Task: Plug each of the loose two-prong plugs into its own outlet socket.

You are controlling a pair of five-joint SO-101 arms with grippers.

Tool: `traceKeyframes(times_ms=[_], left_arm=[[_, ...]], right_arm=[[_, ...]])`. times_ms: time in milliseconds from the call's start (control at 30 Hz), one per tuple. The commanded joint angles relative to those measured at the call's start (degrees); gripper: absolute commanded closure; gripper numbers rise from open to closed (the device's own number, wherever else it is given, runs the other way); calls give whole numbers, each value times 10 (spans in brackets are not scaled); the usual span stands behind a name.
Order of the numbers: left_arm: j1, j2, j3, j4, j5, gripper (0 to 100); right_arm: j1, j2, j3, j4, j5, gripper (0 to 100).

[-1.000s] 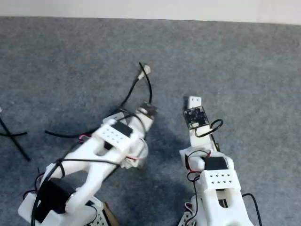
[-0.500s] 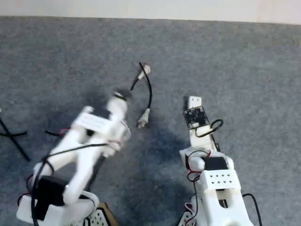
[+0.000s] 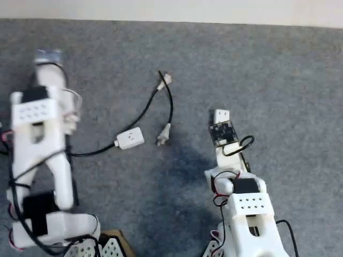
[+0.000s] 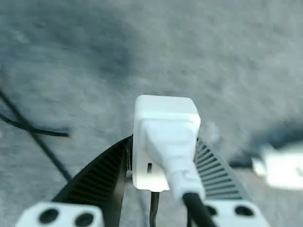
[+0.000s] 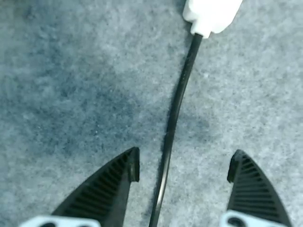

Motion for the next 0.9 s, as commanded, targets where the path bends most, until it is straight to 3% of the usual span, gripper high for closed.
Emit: traceKeyframes(times_ms=[0,133,267,733,867], left_arm=[[-57,86,-124,2,-23,996],[-103,224,-261,5,-20,996],[-136,356,-418,61,-22,996],[-175,699,-889,222,-22,989],[-175,748,-978,271,-19,858]], right_arm=[[6,4,0,-9,6,706],[5,0,9,-9,6,706],[5,0,9,-10,6,706],[4,0,9,-10,6,706],[4,1,9,-10,6,706]])
